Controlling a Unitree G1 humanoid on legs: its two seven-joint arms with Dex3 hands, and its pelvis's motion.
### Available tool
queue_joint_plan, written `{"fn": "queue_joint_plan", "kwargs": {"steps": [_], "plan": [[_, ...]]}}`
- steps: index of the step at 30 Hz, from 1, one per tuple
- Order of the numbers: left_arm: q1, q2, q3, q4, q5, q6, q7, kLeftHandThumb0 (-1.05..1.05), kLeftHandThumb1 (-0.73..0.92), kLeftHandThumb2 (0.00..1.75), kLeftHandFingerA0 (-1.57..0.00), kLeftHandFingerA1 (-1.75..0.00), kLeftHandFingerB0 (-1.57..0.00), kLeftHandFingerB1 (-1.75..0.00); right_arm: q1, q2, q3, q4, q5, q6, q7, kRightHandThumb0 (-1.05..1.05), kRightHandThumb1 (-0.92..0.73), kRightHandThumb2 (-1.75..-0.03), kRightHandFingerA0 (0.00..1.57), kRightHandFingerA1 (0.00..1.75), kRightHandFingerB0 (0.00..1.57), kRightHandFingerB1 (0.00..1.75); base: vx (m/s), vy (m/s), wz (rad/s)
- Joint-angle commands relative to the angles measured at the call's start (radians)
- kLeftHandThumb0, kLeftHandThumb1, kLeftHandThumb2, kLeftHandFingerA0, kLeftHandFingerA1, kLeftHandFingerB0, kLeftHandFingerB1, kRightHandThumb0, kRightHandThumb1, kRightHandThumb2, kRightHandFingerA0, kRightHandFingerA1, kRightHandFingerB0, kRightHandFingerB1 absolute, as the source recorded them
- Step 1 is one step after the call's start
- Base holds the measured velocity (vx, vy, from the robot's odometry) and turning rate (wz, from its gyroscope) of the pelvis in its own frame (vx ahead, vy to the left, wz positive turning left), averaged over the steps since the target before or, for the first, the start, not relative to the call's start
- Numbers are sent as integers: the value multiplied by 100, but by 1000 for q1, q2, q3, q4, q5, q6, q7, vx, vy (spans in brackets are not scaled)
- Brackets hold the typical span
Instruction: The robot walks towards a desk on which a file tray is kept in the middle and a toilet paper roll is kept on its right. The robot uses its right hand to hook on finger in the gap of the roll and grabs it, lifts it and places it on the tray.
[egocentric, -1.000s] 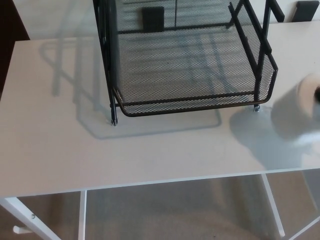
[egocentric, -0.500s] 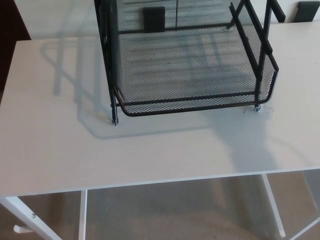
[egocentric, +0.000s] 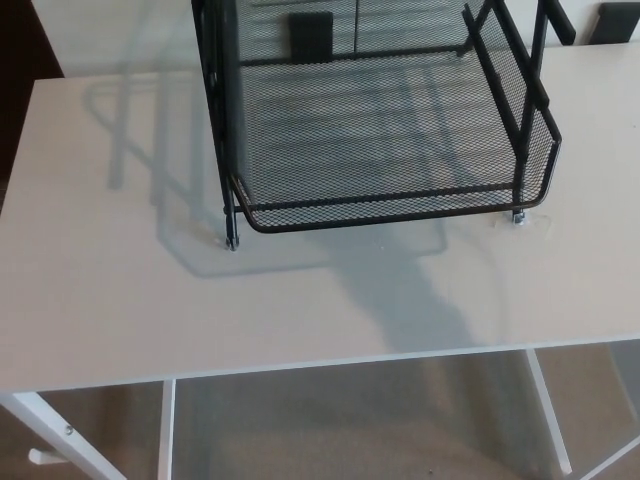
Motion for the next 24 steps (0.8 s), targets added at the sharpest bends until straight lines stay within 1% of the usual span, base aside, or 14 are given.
{"fn": "queue_joint_plan", "kwargs": {"steps": [1,2,6,7,9,10,11,13,16,17,19,22,23,24], "plan": [[-7,1,13,16,-3,-25,5,-71,84,65,-42,-51,-29,-39,-80,96,157,99,-21,67,170,-20,-70,-70,90,123,93,71,0,0,0],[-1,6,4,16,8,-30,6,-72,86,65,-45,-51,-31,-39,-84,119,198,132,-51,61,164,-26,-70,-64,79,146,87,82,0,0,0],[0,5,-3,25,14,-28,17,-72,85,65,-45,-52,-32,-40,-114,163,298,253,-105,23,156,-19,-72,-70,81,141,88,94,0,0,0],[1,3,-3,25,14,-30,17,-72,85,65,-45,-52,-33,-40,-117,167,303,260,-104,32,159,-19,-70,-70,85,127,90,83,0,0,0],[-1,-3,7,30,3,-31,14,-71,84,65,-43,-51,-31,-39,-130,184,344,317,-127,13,164,-23,-70,-69,86,122,91,75,0,0,0],[0,-2,6,27,4,-31,11,-74,84,65,-42,-53,-31,-40,-133,186,353,323,-134,11,165,-34,-61,-58,86,105,95,58,0,0,0],[2,2,3,18,7,-30,2,-72,85,65,-41,-52,-29,-40,-133,194,377,330,-156,20,171,-34,-64,-60,80,118,88,69,0,0,0],[10,8,-14,4,23,-36,-3,-73,86,66,-43,-53,-31,-40,-135,203,406,334,-185,42,180,-36,-62,-59,77,113,86,65,0,0,0],[5,-2,-5,28,15,-40,18,-72,85,65,-45,-53,-32,-41,-110,233,463,346,-240,33,139,-35,-62,-62,73,156,86,65,0,0,0],[5,-3,-4,28,14,-42,18,-72,85,65,-44,-54,-32,-41,-107,241,468,352,-245,26,127,-28,-63,-62,74,158,85,77,0,0,0],[9,-2,-6,25,16,-42,17,-71,85,65,-44,-53,-33,-42,-107,258,472,360,-245,26,128,-28,-64,-59,72,157,83,80,0,0,0],[10,0,-13,20,21,-42,15,-72,85,65,-46,-53,-34,-42,-109,270,474,369,-255,8,115,-30,-65,-61,72,160,83,75,0,0,0],[9,0,-13,19,20,-39,12,-72,85,65,-45,-53,-34,-42,-111,278,476,362,-263,9,113,-30,-65,-61,72,144,81,69,0,0,0],[5,-3,-7,25,15,-35,18,-72,84,65,-46,-54,-35,-42,-118,279,477,356,-266,7,125,-31,-64,-61,74,140,80,67,0,0,0]]}}
